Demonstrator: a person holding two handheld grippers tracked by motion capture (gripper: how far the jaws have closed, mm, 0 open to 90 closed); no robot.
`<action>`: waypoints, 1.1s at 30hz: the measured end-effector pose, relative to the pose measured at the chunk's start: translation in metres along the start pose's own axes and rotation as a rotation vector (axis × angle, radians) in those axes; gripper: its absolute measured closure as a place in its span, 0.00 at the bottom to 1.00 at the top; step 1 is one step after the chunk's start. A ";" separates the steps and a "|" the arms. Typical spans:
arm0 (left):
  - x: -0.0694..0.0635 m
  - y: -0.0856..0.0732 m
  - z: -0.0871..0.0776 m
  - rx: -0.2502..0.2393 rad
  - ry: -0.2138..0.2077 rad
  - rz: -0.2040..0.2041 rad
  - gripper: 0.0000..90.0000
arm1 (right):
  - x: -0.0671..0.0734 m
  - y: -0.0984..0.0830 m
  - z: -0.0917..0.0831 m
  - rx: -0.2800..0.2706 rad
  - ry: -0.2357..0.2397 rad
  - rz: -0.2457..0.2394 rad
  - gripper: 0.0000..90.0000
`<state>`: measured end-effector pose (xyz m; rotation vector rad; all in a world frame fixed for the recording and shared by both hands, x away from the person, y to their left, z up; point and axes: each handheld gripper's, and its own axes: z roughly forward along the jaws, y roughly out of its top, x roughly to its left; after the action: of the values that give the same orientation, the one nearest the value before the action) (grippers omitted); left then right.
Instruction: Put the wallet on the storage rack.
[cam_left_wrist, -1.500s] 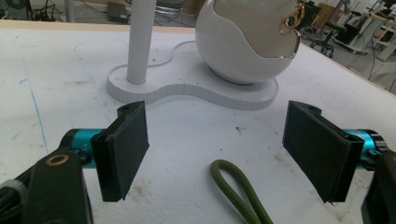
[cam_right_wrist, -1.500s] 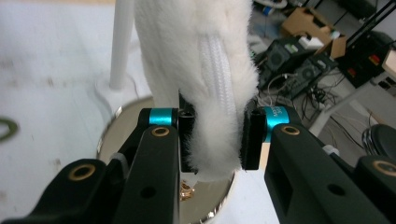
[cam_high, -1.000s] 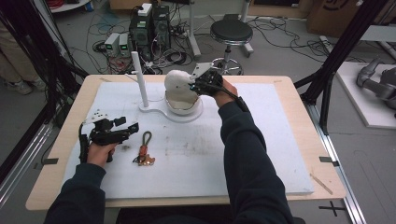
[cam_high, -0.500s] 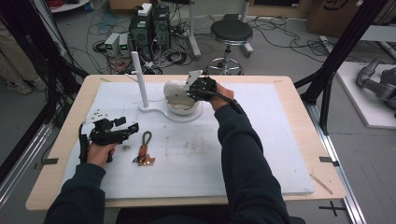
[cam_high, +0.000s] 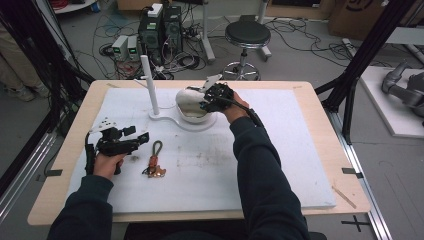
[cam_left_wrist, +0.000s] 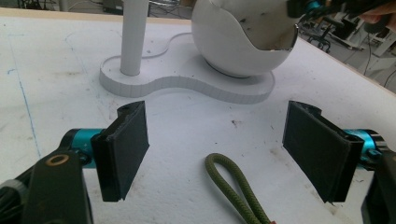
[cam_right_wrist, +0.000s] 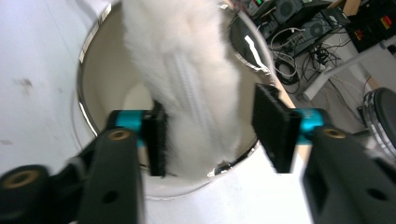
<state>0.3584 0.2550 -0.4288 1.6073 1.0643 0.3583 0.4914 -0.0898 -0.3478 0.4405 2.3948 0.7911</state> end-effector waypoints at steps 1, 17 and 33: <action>0.000 0.000 0.000 0.002 0.001 0.000 0.25 | 0.000 0.000 0.000 0.000 0.000 0.000 0.52; -0.001 -0.001 0.002 0.015 0.003 -0.001 0.25 | 0.008 -0.018 -0.021 -0.229 0.090 0.147 0.82; -0.006 0.000 0.001 -0.002 -0.031 0.010 0.25 | -0.002 -0.071 -0.082 -0.236 -0.003 0.371 0.40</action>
<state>0.3556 0.2496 -0.4268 1.6115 1.0324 0.3400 0.4342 -0.1813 -0.3374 0.7987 2.2074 1.2176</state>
